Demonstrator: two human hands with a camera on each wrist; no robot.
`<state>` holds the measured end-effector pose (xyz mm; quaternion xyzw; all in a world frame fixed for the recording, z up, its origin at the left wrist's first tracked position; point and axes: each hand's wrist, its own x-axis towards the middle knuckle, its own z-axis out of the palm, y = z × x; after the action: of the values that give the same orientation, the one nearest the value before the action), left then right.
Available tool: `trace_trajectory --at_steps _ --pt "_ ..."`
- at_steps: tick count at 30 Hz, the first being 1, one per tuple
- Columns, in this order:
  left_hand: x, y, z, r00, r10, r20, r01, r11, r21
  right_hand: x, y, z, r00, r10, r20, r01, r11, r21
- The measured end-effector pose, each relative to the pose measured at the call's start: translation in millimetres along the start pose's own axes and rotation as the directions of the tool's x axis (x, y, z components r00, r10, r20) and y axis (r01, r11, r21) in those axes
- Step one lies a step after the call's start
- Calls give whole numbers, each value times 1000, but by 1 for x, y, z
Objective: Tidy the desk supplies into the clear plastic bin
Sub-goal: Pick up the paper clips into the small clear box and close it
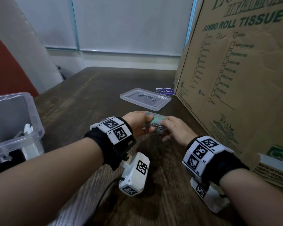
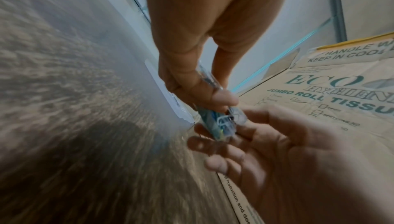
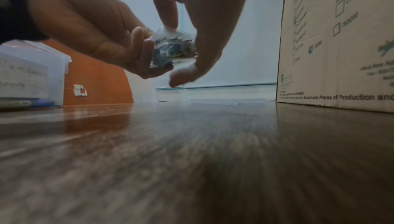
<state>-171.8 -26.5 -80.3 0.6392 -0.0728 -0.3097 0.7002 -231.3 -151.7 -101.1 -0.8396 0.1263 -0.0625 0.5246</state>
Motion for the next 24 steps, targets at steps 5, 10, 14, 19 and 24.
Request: trace_trajectory --at_steps 5,10,14,19,24 --pt "-6 0 -7 996 -14 93 0 988 152 0 -2 -2 999 1 -32 4 989 147" --pt "-3 -2 -14 990 91 110 -136 842 523 0 -3 0 997 26 -72 -15 989 147" --pt "-2 -1 -13 975 184 122 -219 742 633 -1 -4 -1 999 21 -48 -14 988 156" --pt "0 -5 -6 945 327 3 -203 579 790 -9 -10 4 998 -18 55 2 961 277" --pt "-1 -7 -2 929 360 87 -220 347 912 -11 -11 6 997 -13 79 -10 957 291"
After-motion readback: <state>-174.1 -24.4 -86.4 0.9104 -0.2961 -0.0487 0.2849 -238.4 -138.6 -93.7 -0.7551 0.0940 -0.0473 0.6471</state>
